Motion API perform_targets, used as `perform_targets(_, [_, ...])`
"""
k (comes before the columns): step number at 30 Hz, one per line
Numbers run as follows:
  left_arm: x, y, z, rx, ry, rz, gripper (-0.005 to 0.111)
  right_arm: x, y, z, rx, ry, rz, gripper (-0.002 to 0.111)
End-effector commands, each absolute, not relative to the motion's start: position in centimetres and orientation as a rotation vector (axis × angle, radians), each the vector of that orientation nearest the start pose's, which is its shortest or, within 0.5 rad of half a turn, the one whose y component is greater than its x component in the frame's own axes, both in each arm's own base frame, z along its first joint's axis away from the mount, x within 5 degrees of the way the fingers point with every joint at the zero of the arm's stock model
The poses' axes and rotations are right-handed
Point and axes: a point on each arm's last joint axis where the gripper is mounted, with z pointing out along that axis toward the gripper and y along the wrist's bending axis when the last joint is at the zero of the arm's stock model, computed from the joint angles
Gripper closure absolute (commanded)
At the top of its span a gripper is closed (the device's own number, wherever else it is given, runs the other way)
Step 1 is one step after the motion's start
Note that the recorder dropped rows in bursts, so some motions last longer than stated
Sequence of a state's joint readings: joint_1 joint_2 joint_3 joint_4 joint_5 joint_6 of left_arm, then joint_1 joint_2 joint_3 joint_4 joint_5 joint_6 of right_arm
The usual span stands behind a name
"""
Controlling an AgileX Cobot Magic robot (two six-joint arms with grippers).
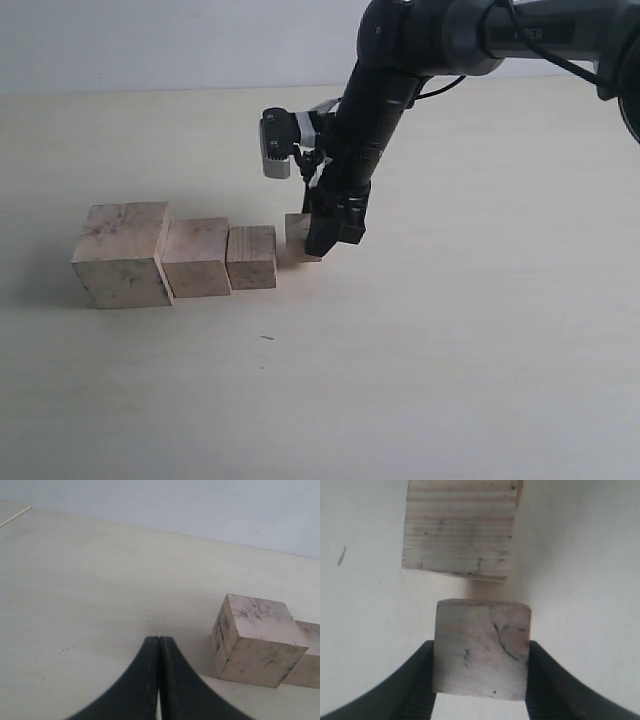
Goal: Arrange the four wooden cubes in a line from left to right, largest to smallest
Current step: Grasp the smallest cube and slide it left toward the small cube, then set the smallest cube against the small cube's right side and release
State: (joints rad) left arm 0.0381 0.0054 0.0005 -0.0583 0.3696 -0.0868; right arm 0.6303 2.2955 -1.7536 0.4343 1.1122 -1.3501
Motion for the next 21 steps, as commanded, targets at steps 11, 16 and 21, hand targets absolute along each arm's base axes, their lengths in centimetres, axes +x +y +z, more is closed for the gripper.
perform_targets(11, [5.3, -0.1, 18.0, -0.147, 1.843, -0.103, 0.107, 34.4, 29.7, 13.7, -2.293, 1.843, 0.611, 0.108])
perform_targets(16, [5.3, -0.1, 18.0, -0.147, 1.843, -0.103, 0.107, 34.3, 29.6, 12.8, -2.316, 1.862, 0.638, 0.108])
perform_targets(21, [5.3, -0.1, 18.0, -0.147, 1.843, -0.103, 0.107, 34.3, 29.6, 12.4, -2.317, 1.87, 0.642, 0.108])
